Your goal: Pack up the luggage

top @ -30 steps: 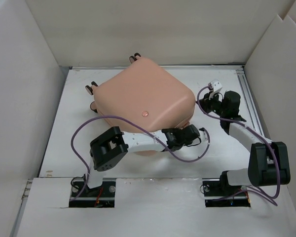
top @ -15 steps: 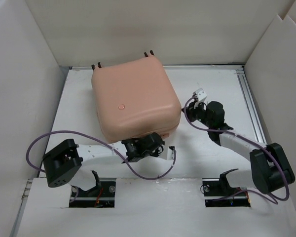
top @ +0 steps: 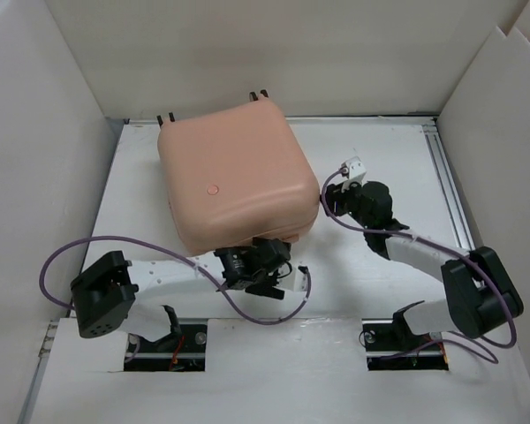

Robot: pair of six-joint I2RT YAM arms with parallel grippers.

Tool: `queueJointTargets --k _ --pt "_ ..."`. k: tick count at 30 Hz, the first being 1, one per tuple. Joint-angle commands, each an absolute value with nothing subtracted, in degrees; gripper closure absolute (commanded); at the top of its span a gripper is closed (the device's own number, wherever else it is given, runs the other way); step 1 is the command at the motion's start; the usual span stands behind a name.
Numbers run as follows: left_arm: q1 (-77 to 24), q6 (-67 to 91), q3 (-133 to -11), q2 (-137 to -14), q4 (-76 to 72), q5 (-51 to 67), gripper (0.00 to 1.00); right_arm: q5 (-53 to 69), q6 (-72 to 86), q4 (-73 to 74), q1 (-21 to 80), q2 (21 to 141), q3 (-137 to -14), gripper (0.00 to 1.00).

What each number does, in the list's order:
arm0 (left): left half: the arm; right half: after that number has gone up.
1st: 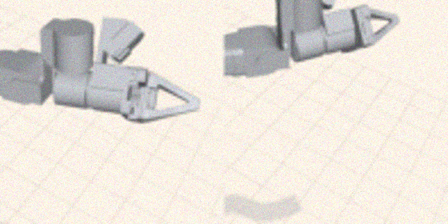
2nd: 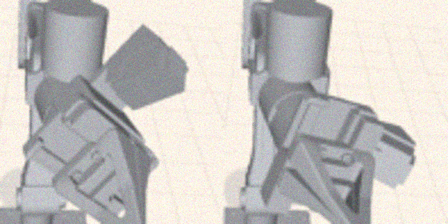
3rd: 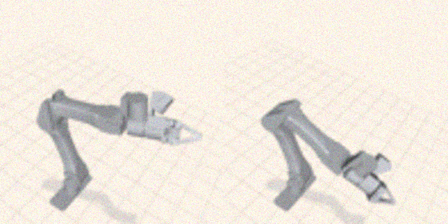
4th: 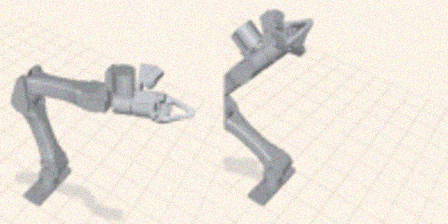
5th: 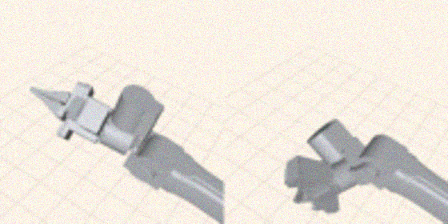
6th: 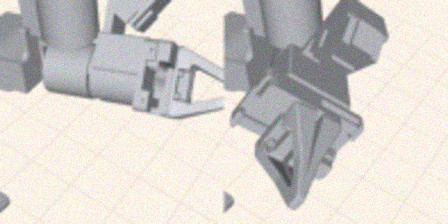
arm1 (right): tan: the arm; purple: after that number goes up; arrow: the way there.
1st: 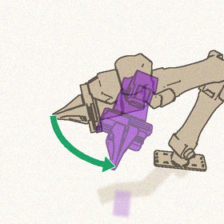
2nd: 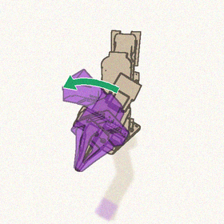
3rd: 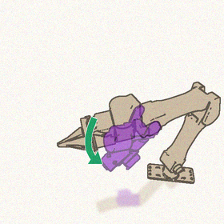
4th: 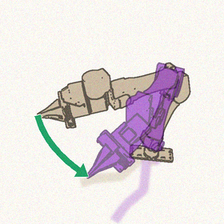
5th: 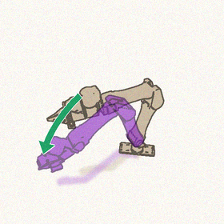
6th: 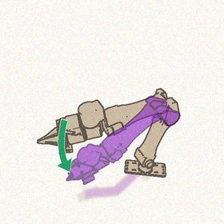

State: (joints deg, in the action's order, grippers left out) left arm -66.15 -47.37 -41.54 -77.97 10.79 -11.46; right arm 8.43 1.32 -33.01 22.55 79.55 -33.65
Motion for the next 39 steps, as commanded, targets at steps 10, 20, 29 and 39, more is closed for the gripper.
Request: queueJointTargets --k 10,20,29,39 --pt "-53.07 -28.92 -86.54 -79.97 33.04 -15.12 0.00 2.98 -5.62 -10.91 21.45 83.04 -60.01 0.29" --pt "-0.43 -11.96 -94.25 -86.84 33.35 -1.69 0.00 0.88 -3.78 -6.77 23.82 95.62 -71.89 0.29" --pt "3.52 -11.42 -76.38 -100.09 24.08 4.21 0.00 3.25 1.84 -5.98 27.15 99.14 -71.20 0.30" --pt "-6.15 -15.56 -79.89 -104.42 21.71 12.74 0.00 -3.07 8.17 -14.15 31.46 88.15 -56.78 0.30"
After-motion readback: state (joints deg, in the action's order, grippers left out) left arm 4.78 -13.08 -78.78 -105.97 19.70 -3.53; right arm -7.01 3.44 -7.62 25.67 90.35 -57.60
